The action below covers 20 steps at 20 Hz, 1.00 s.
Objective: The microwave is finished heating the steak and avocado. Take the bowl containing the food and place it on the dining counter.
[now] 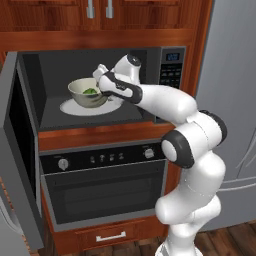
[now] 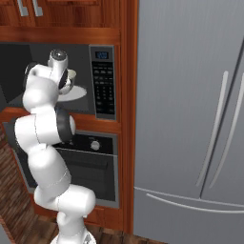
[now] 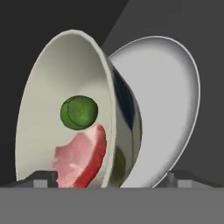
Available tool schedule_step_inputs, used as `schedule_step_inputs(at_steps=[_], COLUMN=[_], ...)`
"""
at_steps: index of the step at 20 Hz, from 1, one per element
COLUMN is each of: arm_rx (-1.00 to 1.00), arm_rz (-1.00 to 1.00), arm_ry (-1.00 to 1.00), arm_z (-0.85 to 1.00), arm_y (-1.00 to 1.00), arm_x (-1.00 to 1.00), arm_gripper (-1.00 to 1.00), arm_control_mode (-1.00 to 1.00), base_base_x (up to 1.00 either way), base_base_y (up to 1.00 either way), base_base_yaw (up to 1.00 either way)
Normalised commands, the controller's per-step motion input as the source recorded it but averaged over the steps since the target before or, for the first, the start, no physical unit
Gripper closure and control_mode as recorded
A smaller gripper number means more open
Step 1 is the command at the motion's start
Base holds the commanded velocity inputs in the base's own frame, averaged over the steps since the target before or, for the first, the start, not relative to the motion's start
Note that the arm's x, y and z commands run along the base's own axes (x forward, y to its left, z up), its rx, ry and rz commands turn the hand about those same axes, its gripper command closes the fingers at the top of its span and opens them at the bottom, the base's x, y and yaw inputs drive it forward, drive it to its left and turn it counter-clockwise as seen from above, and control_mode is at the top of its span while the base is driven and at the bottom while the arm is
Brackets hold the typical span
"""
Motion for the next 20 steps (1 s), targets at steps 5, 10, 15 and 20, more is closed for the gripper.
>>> schedule_step_inputs(at_steps=[5, 10, 15, 20], arm_rx=[0.00, 0.00, -0.01, 0.01], arm_rz=[0.00, 0.00, 0.00, 0.00], arm_ry=[0.00, 0.00, 0.01, 0.00], arm_z=[-0.14, -0.21, -0.47, -0.05], arm_y=[0.17, 0.02, 0.00, -0.01], arm_x=[0.50, 0.11, -0.01, -0.01], arm_gripper=[-1.00, -1.00, 1.00, 1.00], arm_control_mode=[-1.00, -1.00, -1.00, -1.00], base_base_x=[0.00, 0.00, 0.00, 0.00], base_base_y=[0.00, 0.00, 0.00, 0.00], base_base_yaw=[0.00, 0.00, 0.00, 0.00])
